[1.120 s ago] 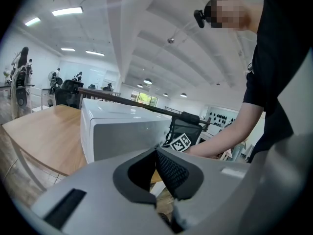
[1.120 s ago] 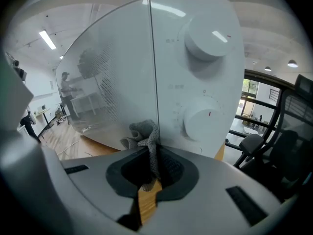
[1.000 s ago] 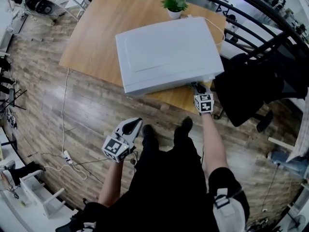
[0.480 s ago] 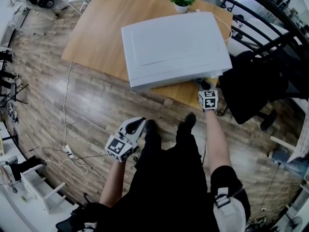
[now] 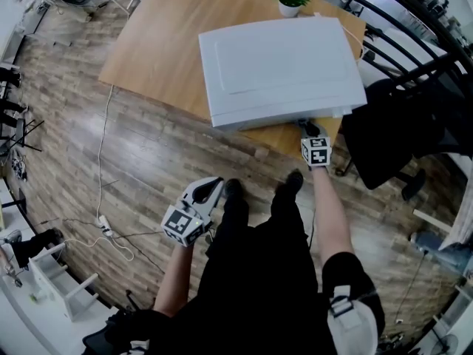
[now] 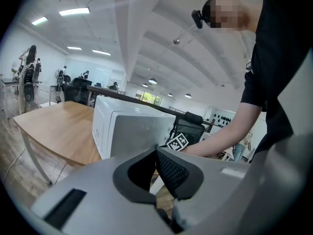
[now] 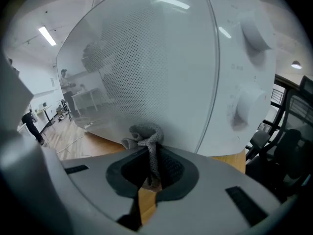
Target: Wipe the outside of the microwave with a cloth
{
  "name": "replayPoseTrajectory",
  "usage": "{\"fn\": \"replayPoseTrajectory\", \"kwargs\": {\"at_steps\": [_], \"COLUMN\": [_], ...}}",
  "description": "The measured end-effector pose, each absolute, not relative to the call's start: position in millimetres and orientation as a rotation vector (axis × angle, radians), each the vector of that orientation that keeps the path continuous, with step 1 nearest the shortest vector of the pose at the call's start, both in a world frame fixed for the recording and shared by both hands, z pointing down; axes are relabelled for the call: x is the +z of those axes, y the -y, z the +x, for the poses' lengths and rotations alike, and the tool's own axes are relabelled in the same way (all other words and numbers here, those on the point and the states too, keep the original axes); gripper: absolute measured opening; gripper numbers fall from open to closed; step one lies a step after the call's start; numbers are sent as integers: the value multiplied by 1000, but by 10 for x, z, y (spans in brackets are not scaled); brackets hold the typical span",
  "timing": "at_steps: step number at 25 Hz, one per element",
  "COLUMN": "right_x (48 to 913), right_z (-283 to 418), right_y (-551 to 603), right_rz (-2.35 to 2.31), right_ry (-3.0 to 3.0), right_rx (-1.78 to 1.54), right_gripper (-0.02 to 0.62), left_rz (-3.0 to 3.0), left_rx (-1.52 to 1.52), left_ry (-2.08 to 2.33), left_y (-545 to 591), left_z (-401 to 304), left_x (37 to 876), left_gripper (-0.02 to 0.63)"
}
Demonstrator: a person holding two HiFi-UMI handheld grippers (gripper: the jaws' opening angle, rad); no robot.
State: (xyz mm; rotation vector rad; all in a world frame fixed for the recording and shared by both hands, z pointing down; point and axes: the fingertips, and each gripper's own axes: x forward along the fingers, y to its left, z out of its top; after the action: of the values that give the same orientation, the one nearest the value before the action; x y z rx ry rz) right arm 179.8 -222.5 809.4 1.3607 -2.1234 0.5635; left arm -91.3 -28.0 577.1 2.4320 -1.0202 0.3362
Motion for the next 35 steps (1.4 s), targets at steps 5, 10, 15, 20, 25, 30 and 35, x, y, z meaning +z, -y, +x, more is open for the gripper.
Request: {"fn": "replayPoseTrajectory", "kwargs": {"at_steps": [5, 10, 15, 20, 25, 30, 35], "right_x": [8141, 8125, 8133, 8179, 8158, 8182, 8179], "right_z": [1570, 1259, 1024, 839, 559, 346, 119], "right_y": [2166, 2103, 2034, 2038, 1969, 1910, 1859], "right_rz": [1332, 1293, 1260, 1268, 1221, 1214, 1191], "right_ry": [2123, 2142, 2150, 2183, 2199, 2206, 2210], "right_rx": [591, 609, 641, 642, 648, 697, 708], "right_gripper": [20, 20, 20, 20, 20, 20, 20], "left_rz": [2421, 2418, 2414, 2406, 2409, 2406, 2411], "left_rx": [327, 313, 306, 300, 296, 290, 284], "left_ry": [1044, 1070, 1071, 1074, 1080, 1097, 1113], "left_y": [247, 229, 190, 148, 118, 89, 57], "left_z": [-1055, -1209, -1259, -1314, -1380, -1497, -1652], "left_x": [5814, 5793, 5792, 5797, 5773, 5759, 5741], "left_gripper": [3, 3, 3, 3, 3, 3, 3]}}
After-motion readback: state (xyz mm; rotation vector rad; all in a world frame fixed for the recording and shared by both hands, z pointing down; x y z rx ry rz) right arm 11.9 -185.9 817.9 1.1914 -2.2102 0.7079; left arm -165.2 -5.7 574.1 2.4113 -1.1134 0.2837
